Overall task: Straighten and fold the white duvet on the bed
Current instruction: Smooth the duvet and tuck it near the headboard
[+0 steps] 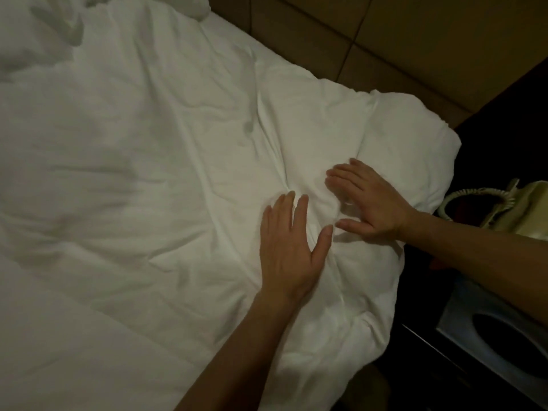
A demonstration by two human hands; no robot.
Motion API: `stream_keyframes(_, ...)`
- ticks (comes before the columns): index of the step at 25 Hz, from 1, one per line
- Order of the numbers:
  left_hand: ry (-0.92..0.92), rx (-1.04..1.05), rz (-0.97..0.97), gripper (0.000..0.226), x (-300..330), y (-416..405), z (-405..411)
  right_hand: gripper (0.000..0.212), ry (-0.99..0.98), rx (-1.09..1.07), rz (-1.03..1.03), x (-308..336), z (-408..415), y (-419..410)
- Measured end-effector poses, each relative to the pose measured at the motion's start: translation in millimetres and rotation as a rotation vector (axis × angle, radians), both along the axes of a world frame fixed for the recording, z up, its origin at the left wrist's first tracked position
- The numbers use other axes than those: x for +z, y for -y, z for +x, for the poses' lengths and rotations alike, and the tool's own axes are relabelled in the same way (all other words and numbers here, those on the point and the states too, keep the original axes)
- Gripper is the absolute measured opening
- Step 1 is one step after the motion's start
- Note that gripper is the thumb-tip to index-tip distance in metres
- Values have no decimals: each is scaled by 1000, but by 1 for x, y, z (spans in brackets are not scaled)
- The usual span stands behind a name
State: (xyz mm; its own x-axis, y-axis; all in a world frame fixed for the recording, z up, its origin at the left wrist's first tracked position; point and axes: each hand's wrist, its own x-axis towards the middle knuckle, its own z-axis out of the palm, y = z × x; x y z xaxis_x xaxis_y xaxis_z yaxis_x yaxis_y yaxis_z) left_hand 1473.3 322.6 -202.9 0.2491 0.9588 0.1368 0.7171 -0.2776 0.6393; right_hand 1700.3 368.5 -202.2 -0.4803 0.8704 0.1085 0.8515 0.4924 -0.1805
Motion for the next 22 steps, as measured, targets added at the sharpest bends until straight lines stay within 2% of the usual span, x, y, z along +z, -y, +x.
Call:
stream_keyframes(3, -198, 33, -28, 78, -22, -27, 7, 89, 32, 61, -14, -16, 14, -16)
stream_keyframes(6, -227, 13, 41, 66, -47, -43, 6, 89, 34, 110, -28, -35, 26, -34)
stream_keyframes(9, -335, -6, 77, 53, -56, -62, 10, 80, -31, 150, -5, -51, 21, -47)
stream_keyframes(11, -398, -6, 40, 60, -55, -73, 17, 76, -67, 164, 10, -59, 23, -52)
stream_keyframes(12, -392, 32, 24, 68, -53, -77, 22, 77, -64, 166, 31, -60, 25, -57)
stream_keyframes(14, -257, 108, 1, 70, -44, -80, 33, 80, -72, 109, 54, -49, 37, -66)
stream_keyframes(18, 36, 125, 121, 51, 8, -80, 66, 78, -170, 18, 191, 2, 86, -56)
stream_keyframes(20, 64, 63, 198, 52, 23, -74, 79, 79, -185, -70, 210, 21, 110, -30)
stream_keyframes(22, 1, -1, 196, 66, 12, -64, 87, 81, -111, -178, 147, 14, 120, -1)
